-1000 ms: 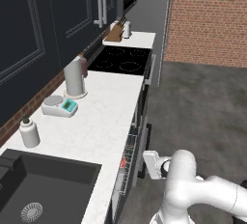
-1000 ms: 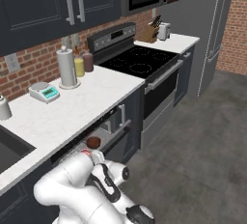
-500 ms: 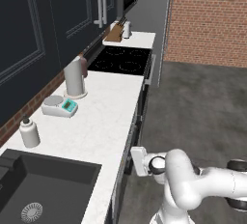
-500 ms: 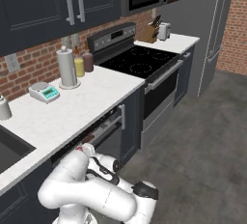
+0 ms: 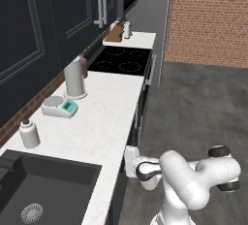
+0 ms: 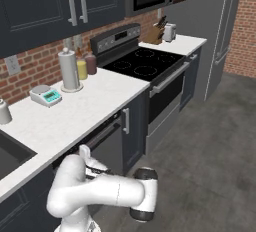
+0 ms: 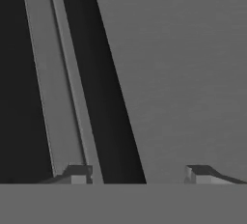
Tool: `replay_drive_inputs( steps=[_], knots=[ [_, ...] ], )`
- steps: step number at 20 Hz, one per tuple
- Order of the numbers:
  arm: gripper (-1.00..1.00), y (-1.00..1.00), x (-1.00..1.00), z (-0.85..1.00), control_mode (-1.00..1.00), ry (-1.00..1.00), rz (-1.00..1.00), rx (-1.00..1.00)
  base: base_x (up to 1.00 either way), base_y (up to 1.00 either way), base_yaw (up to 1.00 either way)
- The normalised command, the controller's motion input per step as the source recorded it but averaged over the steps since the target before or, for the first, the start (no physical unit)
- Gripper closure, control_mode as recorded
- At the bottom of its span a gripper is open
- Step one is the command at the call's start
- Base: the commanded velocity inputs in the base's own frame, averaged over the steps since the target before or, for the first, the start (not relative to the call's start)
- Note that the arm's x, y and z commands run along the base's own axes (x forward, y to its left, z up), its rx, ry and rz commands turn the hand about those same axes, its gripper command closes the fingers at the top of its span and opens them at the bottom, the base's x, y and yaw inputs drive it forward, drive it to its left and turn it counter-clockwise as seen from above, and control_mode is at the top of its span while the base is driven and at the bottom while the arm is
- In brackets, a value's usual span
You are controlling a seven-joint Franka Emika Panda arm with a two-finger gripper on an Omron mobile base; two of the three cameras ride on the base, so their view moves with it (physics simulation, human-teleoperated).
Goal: Pick up the cup and bowl from the counter, place them in the dishwasher, and close the dishwasher door.
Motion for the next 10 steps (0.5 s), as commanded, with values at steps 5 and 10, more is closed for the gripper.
replay_drive_inputs(
  steps=[5, 10],
  knots=[
    [-1.0, 0.68, 0.0, -0.56, -1.0, 0.0, 0.17, 0.38, 0.0, 0.0, 0.0],
    [-1.0, 0.54, 0.03, -0.51, -1.0, 0.12, 0.16, 0.48, 0.0, 0.0, 0.0]
  ],
)
